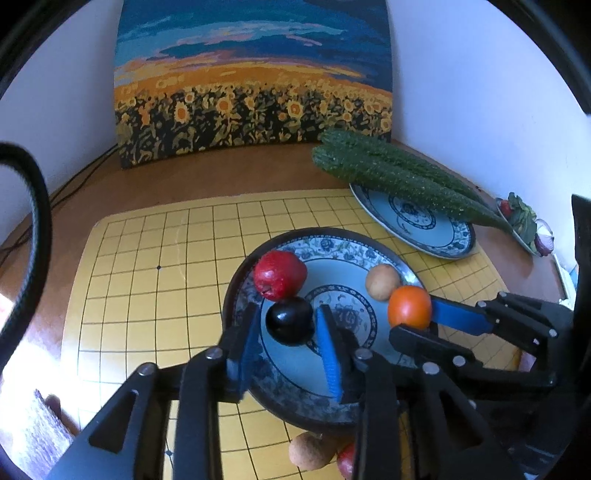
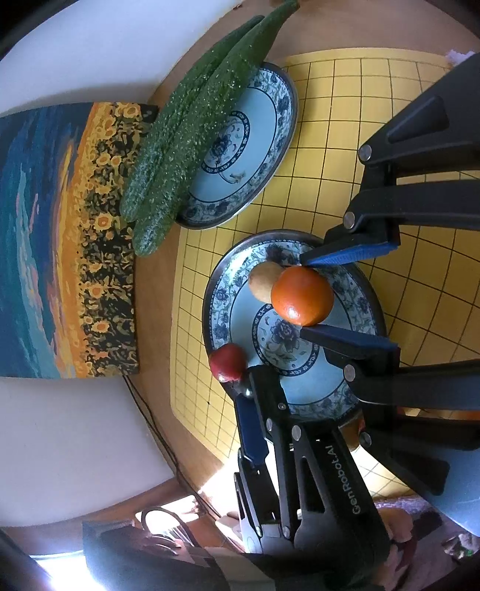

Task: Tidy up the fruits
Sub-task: 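Open the left gripper on the plate while the right gripper releases the orange there, then move both grippers back toward the loose red apple and tan potato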

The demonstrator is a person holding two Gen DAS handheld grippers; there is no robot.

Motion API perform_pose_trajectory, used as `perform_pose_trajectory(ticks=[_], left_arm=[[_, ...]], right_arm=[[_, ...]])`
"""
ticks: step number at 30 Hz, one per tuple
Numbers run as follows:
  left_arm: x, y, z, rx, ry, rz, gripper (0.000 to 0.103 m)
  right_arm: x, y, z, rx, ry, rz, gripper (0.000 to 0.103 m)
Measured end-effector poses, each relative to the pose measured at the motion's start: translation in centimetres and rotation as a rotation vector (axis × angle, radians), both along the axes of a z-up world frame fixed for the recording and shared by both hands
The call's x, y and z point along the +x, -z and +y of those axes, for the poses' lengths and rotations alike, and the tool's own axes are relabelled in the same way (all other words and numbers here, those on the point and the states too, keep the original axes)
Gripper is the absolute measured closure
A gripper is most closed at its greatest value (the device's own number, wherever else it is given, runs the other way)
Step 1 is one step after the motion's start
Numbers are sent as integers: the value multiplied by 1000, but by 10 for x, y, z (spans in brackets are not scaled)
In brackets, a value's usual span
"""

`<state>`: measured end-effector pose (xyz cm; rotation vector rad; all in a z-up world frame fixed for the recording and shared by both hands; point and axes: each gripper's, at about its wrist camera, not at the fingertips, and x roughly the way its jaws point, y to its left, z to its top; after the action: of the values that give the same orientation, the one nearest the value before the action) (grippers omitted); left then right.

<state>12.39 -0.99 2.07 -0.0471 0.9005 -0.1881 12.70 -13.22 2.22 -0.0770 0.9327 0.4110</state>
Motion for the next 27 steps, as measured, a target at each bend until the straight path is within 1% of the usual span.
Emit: perform_pose_trajectory(ticks=[2, 4, 7, 11, 15, 18, 27], left_arm=[[-1, -3, 2, -25, -1, 16, 63], [-2, -7, 3, -40, 7, 22, 62], [-5, -12, 3, -37, -1, 26, 60], [-12, -18, 7, -68, -11, 44, 59], [-22, -22, 10, -61, -37, 41, 58], [-29, -23, 13, -70, -47, 54, 58], [-48, -26, 20, -70, -51, 63, 58]], right_arm=[[-1, -1, 1, 2, -1, 7, 68], [-2, -3, 2, 11, -7, 13, 61], [-3, -8, 2, 19, -4, 15, 59], [-7, -14, -1, 31, -4, 15, 58], [-16, -17, -5, 36, -3, 6, 58], [-21, -19, -8, 42, 7, 0, 58], [-38, -25, -15, 80, 50, 0, 58]])
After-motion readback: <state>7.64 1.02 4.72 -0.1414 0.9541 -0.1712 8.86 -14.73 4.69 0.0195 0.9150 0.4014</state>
